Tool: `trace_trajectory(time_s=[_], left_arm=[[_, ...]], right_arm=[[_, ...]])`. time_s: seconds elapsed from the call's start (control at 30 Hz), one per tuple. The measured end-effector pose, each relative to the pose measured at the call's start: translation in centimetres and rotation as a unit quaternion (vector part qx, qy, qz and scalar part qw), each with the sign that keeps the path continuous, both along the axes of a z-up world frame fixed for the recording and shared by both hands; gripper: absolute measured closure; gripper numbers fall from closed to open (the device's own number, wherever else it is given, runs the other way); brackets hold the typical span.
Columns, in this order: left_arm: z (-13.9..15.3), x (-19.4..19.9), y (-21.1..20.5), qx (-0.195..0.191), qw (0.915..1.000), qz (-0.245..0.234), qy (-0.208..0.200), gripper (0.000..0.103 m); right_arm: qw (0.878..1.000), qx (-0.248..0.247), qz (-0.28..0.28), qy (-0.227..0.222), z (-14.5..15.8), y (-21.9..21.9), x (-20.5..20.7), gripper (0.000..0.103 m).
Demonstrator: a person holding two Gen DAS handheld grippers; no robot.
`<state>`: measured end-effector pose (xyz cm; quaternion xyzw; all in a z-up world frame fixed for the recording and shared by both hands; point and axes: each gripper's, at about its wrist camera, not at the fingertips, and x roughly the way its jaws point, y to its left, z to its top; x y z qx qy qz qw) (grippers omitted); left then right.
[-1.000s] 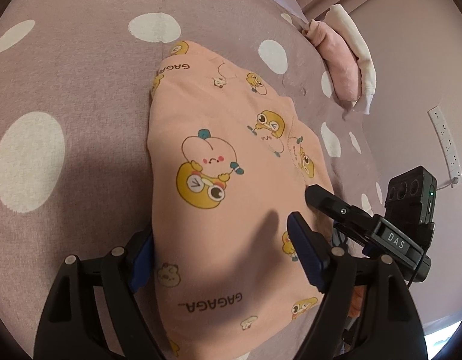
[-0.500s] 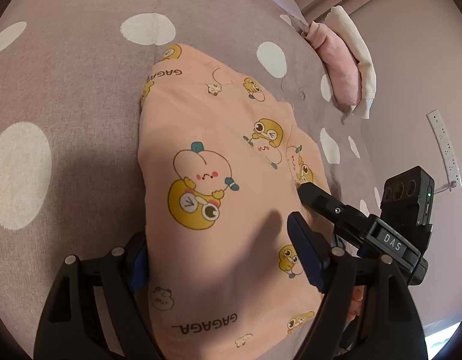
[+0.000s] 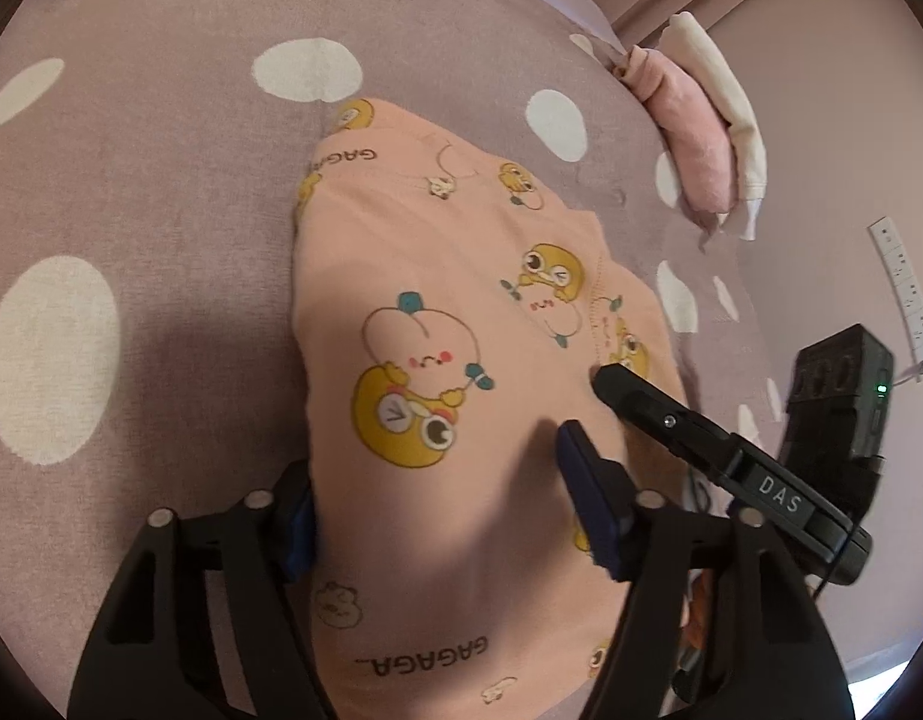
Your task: Fold small clothes
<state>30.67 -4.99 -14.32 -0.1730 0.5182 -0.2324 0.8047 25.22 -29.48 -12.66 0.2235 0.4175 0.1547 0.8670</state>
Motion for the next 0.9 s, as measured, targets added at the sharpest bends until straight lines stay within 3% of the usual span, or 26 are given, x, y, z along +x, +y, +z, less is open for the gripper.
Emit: trace_trajectory(time_s=[0.27,0.4,0.9], left_arm=[[0.3,-0.4,0.2,0.030,0.9995,0.000,-0.013,0.063],[0.6,-0.6,0.1,0.039,0.9989,-0.005,-0.026,0.072],[3.1,-2.7,-0.3,0.043,0.9968,-0.014,-0.066,0.081]], right_arm=[[0.999,-0.046,0.004,-0.021,0.8,1.4,-0.6,0.078],[0.997,-0.072,0.007,-0.038,1.5,2.1,-1.0,0.081],[0.992,-0.088,0.020,-0.093,4.8,3.9,-3.3,0.083]])
